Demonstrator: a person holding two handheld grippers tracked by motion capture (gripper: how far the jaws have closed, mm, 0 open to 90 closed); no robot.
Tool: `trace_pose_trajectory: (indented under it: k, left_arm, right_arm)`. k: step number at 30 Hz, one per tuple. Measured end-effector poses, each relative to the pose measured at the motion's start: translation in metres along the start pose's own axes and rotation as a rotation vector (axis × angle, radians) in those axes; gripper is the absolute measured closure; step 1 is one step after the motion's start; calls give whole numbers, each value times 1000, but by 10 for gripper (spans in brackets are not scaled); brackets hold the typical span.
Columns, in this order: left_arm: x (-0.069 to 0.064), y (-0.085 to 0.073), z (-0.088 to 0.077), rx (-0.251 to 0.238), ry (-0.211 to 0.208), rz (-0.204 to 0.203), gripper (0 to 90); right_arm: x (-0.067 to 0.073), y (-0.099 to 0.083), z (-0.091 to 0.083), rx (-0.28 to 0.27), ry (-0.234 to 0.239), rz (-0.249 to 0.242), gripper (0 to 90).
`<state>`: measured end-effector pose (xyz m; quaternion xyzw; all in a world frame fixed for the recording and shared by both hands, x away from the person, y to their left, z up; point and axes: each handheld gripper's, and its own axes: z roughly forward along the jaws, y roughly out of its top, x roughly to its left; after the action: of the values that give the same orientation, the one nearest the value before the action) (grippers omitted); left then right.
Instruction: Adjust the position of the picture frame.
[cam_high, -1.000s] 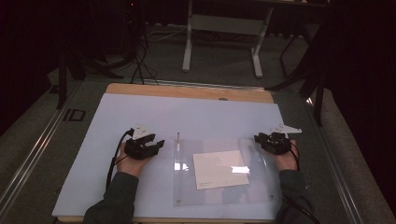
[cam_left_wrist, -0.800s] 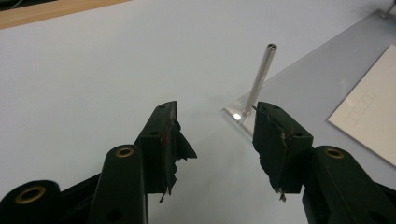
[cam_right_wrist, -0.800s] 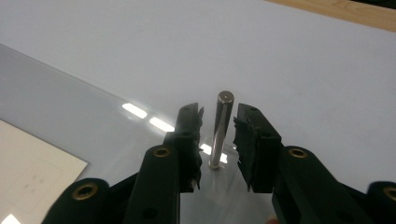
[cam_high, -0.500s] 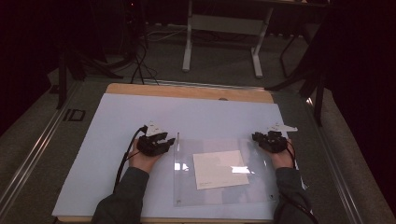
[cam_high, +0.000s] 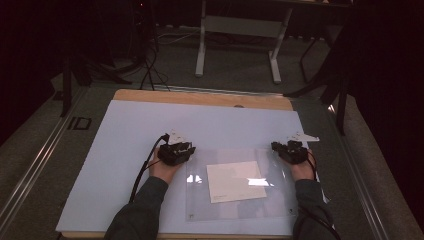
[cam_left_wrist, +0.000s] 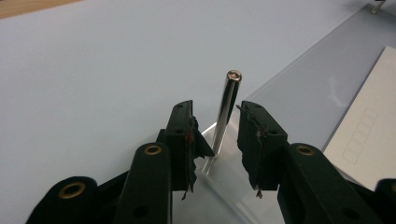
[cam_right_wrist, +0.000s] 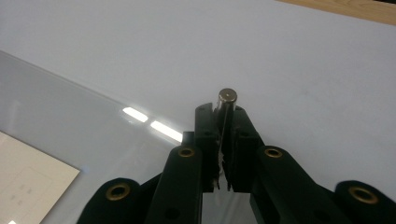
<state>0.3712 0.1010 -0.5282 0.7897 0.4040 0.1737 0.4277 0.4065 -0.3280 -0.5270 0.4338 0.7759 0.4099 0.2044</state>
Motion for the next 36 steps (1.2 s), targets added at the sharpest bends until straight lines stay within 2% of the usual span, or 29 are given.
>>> trace_pose_trajectory:
  k: [4, 12, 17, 27, 31, 33, 36]
  left_arm:
    - [-2, 0, 6, -4, -11, -7, 739]
    - [-2, -2, 13, -1, -8, -23, 792]
    - [-2, -3, 15, 14, 3, -17, 801]
    - [-1, -3, 16, 20, -8, -30, 832]
    - [2, -3, 16, 23, -26, -48, 836]
    - [1, -3, 16, 22, -25, -49, 838]
    - [1, -3, 16, 22, -23, -56, 839]
  right_arm:
    - [-1, -1, 0, -3, 4, 6, 847]
    - [-1, 0, 0, -1, 6, 5, 840]
    - [-1, -1, 2, 10, 6, 5, 829]
    - [-2, -5, 6, 16, 14, 29, 834]
    - [-3, -4, 7, 20, 19, 45, 839]
    - [-4, -4, 7, 23, 30, 62, 840]
    - [-4, -4, 7, 23, 26, 60, 840]
